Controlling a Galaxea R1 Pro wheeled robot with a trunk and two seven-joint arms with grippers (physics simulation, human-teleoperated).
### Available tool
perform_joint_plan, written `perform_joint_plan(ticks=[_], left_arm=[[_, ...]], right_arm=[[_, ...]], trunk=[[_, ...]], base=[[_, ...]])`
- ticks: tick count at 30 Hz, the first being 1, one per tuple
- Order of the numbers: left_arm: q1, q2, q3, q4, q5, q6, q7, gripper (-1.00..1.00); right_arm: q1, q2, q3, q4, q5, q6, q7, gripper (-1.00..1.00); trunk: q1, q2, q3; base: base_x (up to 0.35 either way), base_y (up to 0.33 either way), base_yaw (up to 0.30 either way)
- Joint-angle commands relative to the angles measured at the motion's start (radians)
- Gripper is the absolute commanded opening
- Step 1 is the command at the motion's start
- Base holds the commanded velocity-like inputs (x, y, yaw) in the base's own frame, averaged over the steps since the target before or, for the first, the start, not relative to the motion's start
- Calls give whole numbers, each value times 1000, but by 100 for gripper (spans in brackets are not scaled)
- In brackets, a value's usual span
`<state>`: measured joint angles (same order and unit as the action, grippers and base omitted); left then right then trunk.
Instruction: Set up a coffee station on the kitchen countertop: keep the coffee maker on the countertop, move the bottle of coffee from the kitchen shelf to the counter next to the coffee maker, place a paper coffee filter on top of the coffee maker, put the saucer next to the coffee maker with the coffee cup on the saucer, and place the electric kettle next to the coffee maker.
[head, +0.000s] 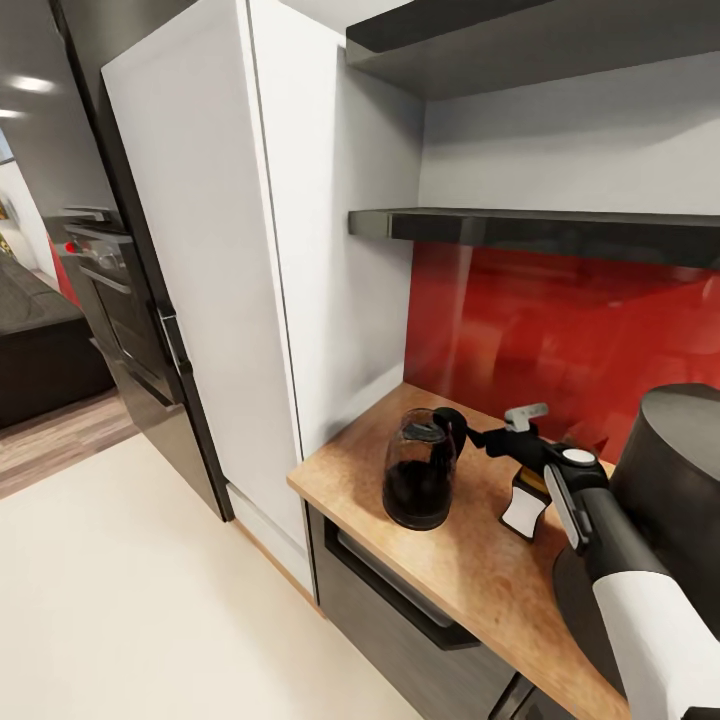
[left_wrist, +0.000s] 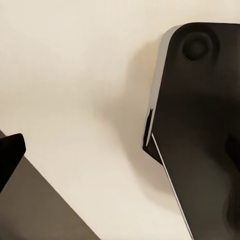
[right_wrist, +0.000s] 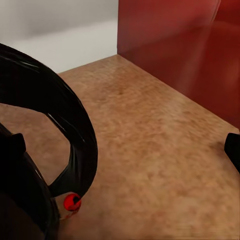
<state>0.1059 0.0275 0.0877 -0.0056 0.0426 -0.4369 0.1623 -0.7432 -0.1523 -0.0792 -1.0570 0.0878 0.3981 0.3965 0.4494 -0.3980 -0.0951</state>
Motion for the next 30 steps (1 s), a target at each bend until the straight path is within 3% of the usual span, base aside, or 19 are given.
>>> perform_joint_plan(ticks=[1, 16, 20, 23, 30], left_arm=[[0, 0, 7, -1, 2, -3, -3, 100], [0, -1, 2, -1, 2, -3, -3, 100], [0, -3, 1, 0, 2, -3, -3, 100], [0, -3, 1, 0, 2, -3, -3, 100], [0, -3, 1, 0, 2, -3, -3, 100]], right_arm=[[-1, 0, -2, 1, 9, 4, 8, 100], [-1, -1, 1, 8, 14, 5, 11, 100], [-1, -1, 13, 9, 68, 4, 11, 100], [-1, -1, 45, 9, 83, 3, 12, 100], [-1, 0, 56, 9, 85, 2, 12, 100]], trunk=[[1, -2, -2], [1, -2, -2], [1, -2, -2], [1, -2, -2], [1, -2, -2]], base=[[0, 0, 0], [0, 0, 0], [0, 0, 0], [0, 0, 0], [0, 0, 0]])
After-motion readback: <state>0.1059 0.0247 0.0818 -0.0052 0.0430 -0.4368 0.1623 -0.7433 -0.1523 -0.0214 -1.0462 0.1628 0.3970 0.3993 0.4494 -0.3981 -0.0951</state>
